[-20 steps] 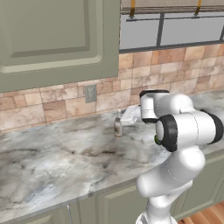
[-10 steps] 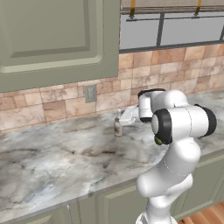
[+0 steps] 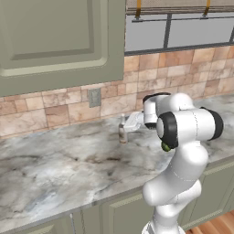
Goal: Place the beer and liquor on the top shelf of the fridge to keep them out of children's reach, and place the avocado on lower shelves for easy access.
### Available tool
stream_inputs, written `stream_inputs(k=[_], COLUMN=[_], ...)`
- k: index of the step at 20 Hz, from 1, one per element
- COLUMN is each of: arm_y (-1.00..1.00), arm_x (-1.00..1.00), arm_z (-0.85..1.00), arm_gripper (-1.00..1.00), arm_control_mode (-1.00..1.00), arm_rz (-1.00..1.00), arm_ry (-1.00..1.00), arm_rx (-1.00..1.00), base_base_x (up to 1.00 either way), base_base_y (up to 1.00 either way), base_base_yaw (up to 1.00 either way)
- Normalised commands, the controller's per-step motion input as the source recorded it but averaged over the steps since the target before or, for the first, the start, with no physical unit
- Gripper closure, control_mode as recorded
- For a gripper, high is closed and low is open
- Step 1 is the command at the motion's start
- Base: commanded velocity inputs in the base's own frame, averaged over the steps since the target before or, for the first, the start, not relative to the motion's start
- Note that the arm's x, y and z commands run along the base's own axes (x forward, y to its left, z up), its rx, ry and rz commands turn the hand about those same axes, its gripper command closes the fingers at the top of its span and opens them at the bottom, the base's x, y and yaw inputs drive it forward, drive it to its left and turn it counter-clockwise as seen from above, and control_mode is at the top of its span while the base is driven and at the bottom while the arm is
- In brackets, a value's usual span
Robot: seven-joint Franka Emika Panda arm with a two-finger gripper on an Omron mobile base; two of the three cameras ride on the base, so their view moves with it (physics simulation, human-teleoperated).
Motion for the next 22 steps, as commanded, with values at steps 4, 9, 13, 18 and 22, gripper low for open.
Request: stream_inputs(k=[4, 9, 13, 18, 22], arm_y=[0.16, 0.08, 0.01, 0.0, 0.0], arm_x=[0.0, 0.0, 0.0, 0.0, 0.0], arm_z=[-0.05, -0.02, 0.0, 0.0, 0.0], arm_gripper=[-1.0, -1.0, 1.0, 1.0, 1.0], arm_control_mode=[-1.0, -1.0, -1.0, -1.0, -1.0], arm_rz=[0.0, 0.0, 0.0, 0.0, 0.0], arm_ry=[0.0, 0.01, 0.04, 0.03, 0.0], arm_rx=[-0.01, 0.0, 0.0, 0.0, 0.0], base_base_x=[0.0, 0.0, 0.0, 0.0, 0.0], base_base_y=[0.0, 0.0, 0.0, 0.0, 0.0], base_base_yaw=[0.0, 0.0, 0.0, 0.0, 0.0])
